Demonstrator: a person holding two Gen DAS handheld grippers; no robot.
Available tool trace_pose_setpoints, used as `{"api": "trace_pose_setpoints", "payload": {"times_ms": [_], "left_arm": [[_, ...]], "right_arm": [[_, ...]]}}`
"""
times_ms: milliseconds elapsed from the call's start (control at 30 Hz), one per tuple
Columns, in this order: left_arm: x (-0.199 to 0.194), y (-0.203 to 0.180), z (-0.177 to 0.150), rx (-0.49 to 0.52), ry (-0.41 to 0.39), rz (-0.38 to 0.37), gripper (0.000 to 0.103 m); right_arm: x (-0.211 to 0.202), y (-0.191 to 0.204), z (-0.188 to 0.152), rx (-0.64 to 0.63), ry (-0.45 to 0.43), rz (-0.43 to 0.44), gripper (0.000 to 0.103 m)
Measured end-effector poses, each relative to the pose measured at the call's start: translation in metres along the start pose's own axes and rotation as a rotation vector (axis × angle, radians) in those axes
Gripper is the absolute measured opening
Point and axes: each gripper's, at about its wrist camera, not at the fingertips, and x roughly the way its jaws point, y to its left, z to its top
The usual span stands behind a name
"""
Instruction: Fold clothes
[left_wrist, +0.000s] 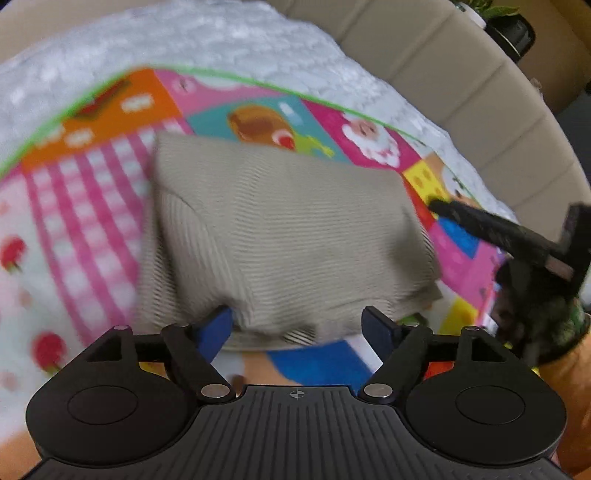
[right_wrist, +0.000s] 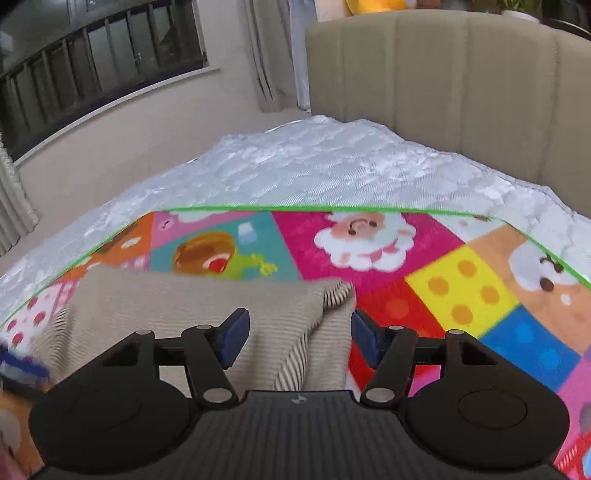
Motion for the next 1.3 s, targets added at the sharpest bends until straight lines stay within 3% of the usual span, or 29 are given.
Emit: {"api": "trace_pose_setpoints", "payload": {"times_ms": [67,233,333,433,500,733,967,1133,1300], "left_arm": [[0.010,-0.001,-0.005,-0.046,0.025,-0.035,0.080],[0.012,-0.007,-0.017,-0.027,0.039,-0.109,0.082],[0.022,-0.008,-0.019,-0.027,0.075,-0.161,0.082],[0.040,-0.001,-0.014,-0.062,0.091,-0.128,0.082],[0.051,0.010,-0.008,-0.114,0.093,-0.103,0.082],[0.066,0.035,0.019,-0.212,0.009,-0.076,0.081],[0.079,0.032,0.045,-0.201,-0.039,-0.034,0.081],[0.082,0.028,0.064,-0.213,-0.075,-0.001,0.081],[0.059,0.010,0.049,-0.146,-0.040,0.048,0.085]], "right_arm": [[0.014,0.005,0.006,0.000,-0.001,-0.009,0.062],[0.053,0.021,0.018,-0.085,0.006,-0.040,0.062],[0.084,0.027,0.015,-0.172,0.094,-0.091,0.062],[0.095,0.020,0.004,-0.176,0.123,-0.103,0.067],[0.090,0.008,0.000,-0.104,0.133,-0.072,0.067],[0.063,-0.008,-0.022,-0.072,0.138,-0.068,0.069],[0.037,-0.015,-0.037,-0.048,0.137,-0.075,0.072],[0.027,-0.020,-0.045,-0.024,0.140,-0.093,0.088],[0.017,-0.023,-0.053,-0.004,0.098,-0.084,0.088]]}}
